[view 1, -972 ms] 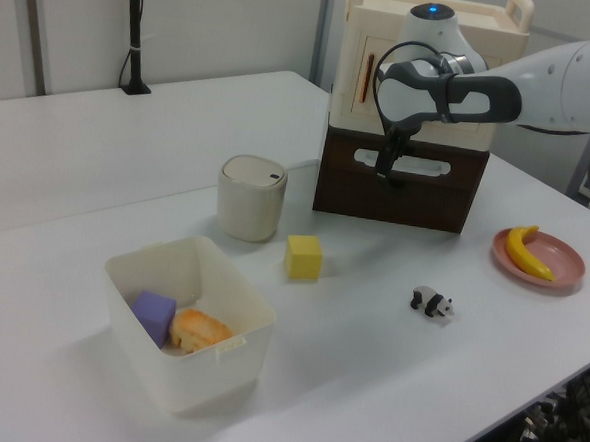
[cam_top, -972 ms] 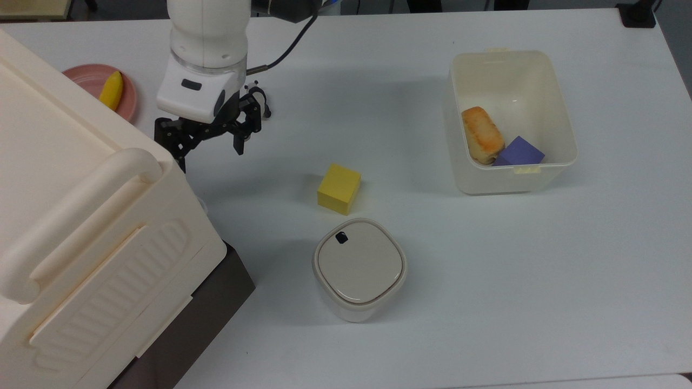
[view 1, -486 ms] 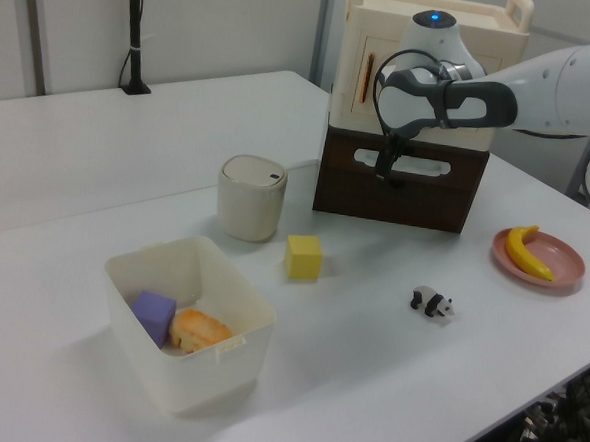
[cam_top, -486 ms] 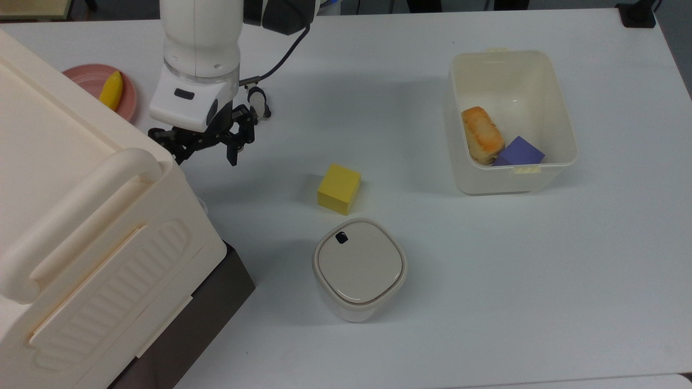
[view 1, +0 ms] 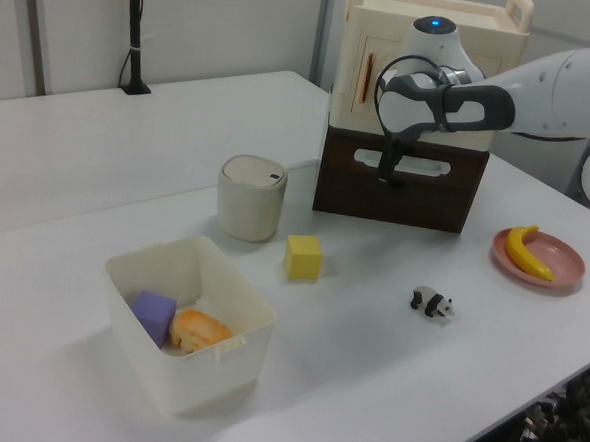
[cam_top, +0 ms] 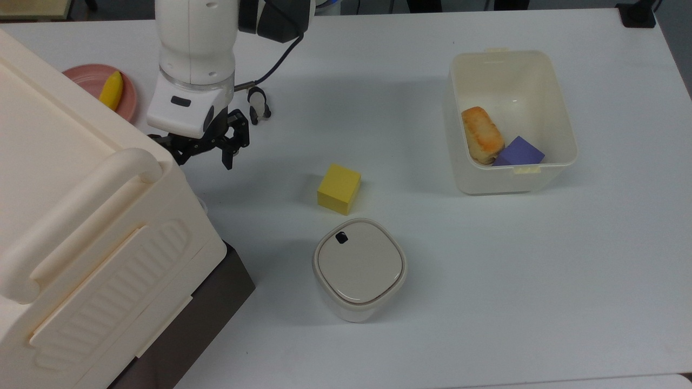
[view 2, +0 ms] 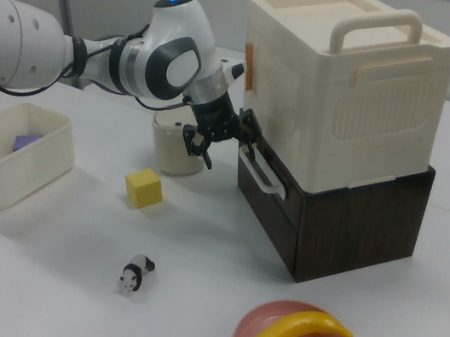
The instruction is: Slide the drawer open
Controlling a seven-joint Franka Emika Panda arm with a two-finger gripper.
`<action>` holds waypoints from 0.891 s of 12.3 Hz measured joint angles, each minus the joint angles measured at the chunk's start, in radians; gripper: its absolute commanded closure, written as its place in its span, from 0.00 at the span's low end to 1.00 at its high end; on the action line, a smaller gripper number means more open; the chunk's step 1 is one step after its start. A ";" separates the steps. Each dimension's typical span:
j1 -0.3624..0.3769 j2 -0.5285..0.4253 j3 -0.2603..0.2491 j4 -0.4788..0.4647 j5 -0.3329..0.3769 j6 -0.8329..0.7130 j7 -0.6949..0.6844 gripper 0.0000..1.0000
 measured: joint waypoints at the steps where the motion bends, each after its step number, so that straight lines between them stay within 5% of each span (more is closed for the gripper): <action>1: 0.000 0.000 0.000 0.000 0.000 0.005 0.000 0.00; 11: -0.001 0.014 0.000 0.001 0.000 0.028 -0.011 0.00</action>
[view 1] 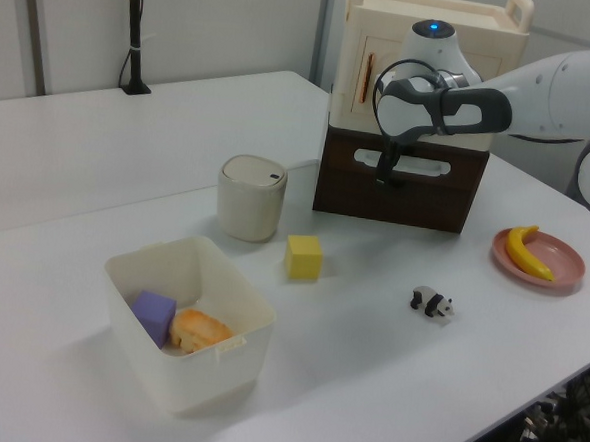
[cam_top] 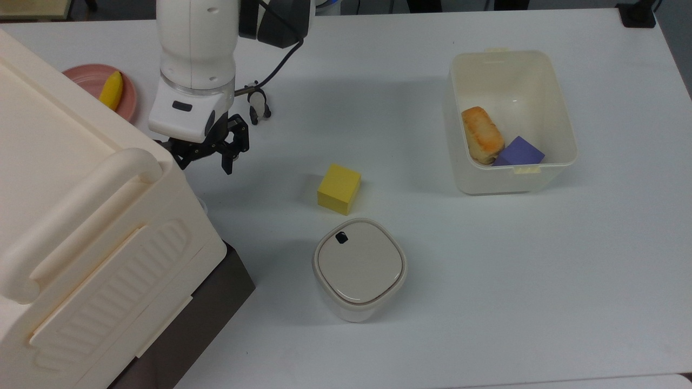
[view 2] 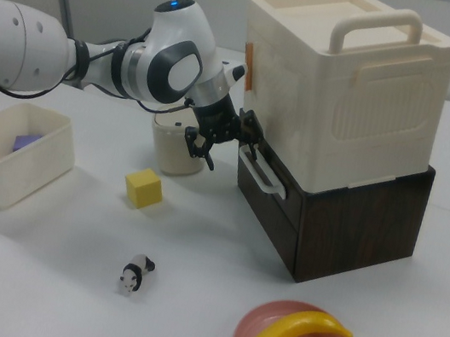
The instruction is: Slide the drawer open
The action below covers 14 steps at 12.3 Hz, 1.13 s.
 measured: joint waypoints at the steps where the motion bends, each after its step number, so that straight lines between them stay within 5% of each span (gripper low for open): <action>1: 0.000 0.000 0.000 0.000 0.000 0.002 0.000 0.00; 14: -0.011 0.014 0.000 0.000 0.000 0.012 -0.026 0.08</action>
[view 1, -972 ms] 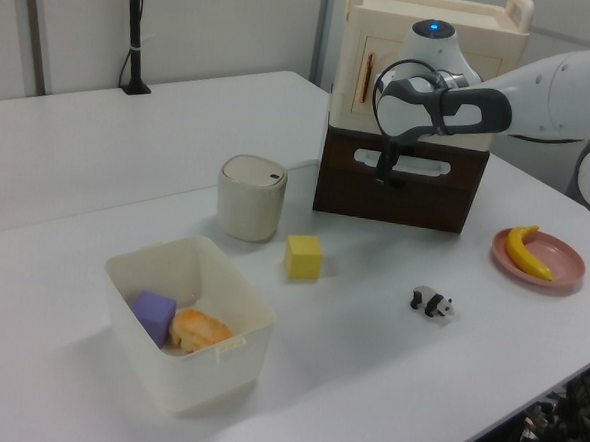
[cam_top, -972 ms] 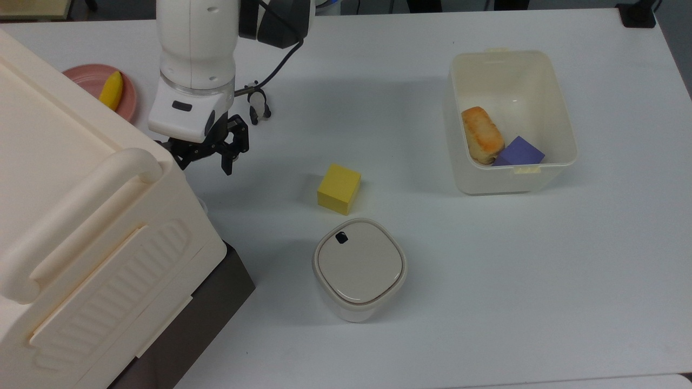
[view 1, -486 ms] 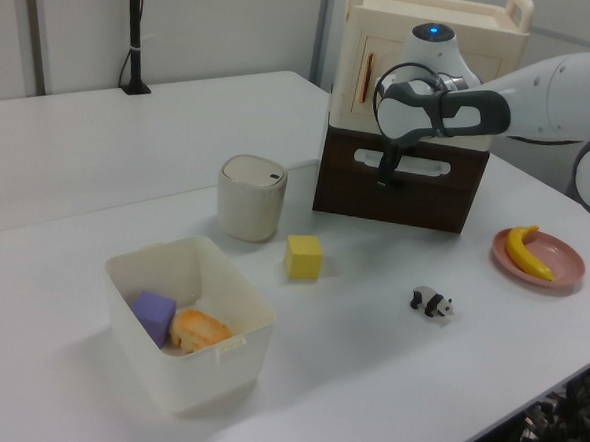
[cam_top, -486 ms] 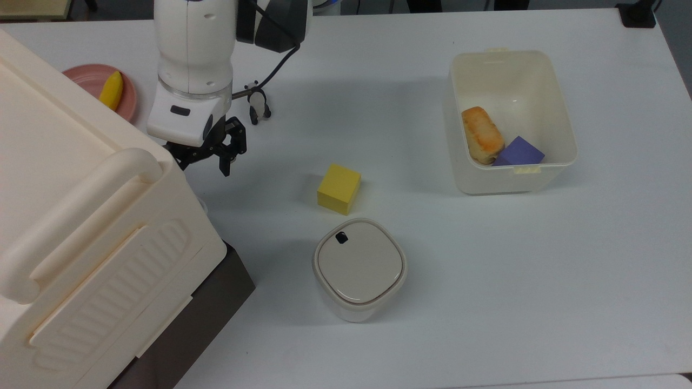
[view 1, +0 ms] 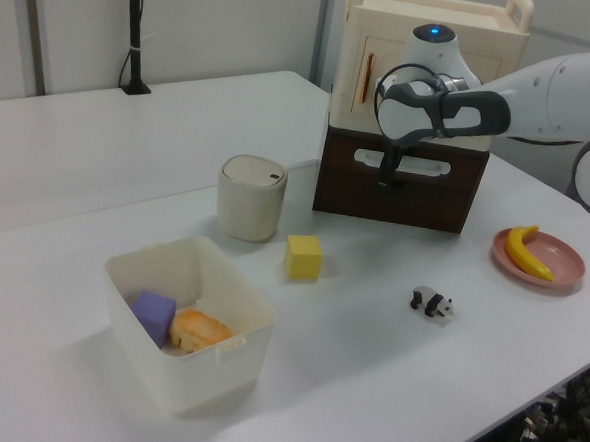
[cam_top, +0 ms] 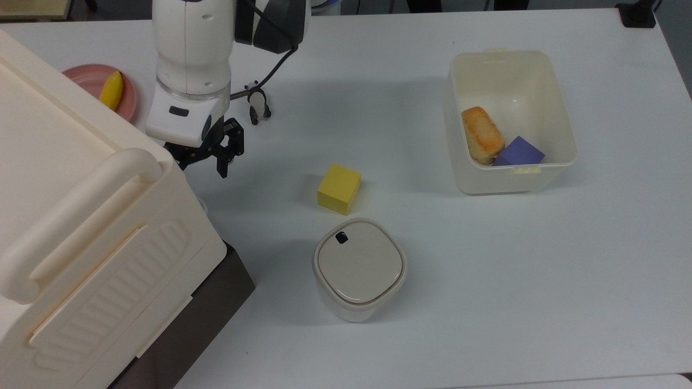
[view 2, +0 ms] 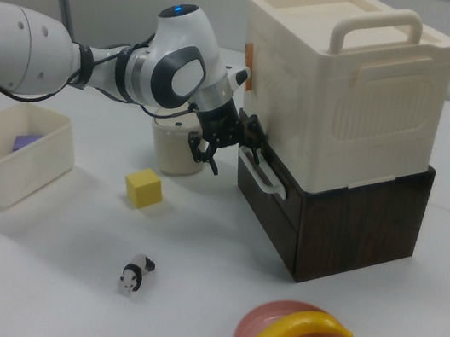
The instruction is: Slide the drawer open
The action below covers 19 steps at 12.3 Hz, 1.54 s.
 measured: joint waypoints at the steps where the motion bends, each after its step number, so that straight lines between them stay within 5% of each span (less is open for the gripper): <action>1: 0.000 0.000 0.000 0.000 0.000 0.001 0.000 0.12; 19: -0.009 0.001 0.000 0.011 0.008 0.011 0.002 0.32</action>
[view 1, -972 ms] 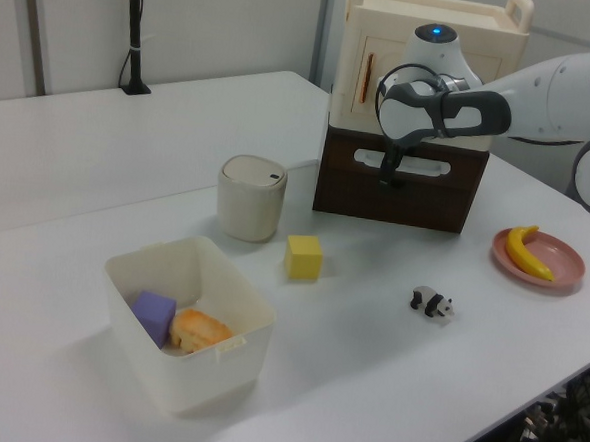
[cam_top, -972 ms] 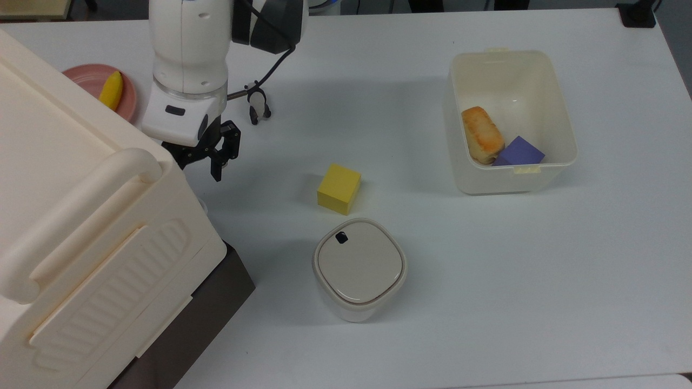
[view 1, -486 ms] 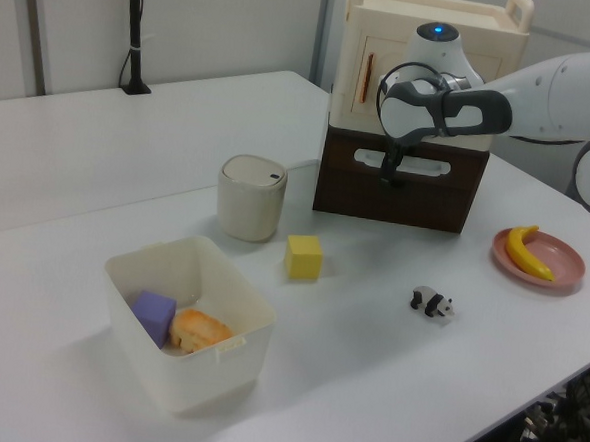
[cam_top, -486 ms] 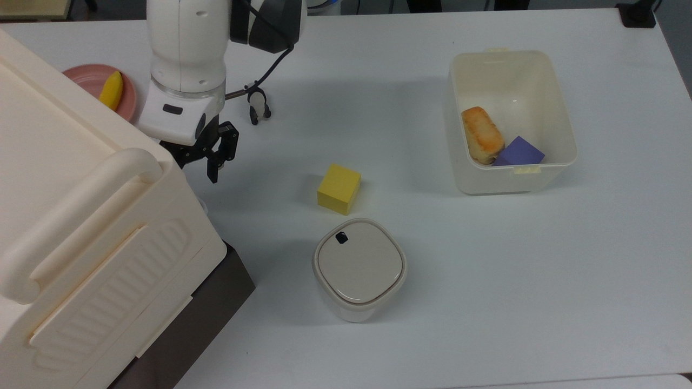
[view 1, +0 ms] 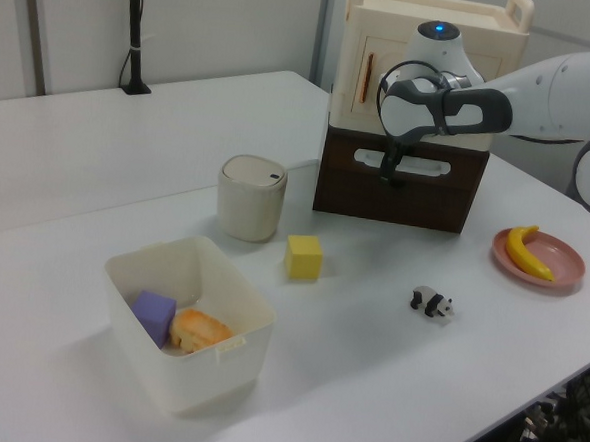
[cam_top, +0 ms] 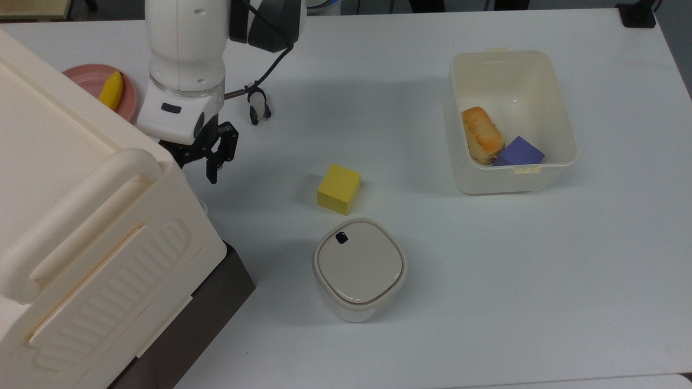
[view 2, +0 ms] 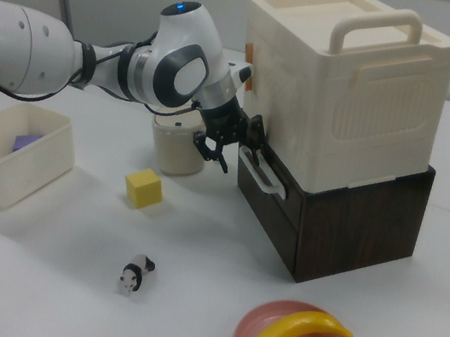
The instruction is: Slide the drawer open
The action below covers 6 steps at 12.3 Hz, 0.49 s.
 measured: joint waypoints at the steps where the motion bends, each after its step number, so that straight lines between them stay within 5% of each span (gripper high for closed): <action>1: -0.001 0.000 0.000 0.002 0.000 0.000 0.000 0.32; 6: -0.001 0.000 0.003 0.004 0.001 0.000 0.011 0.50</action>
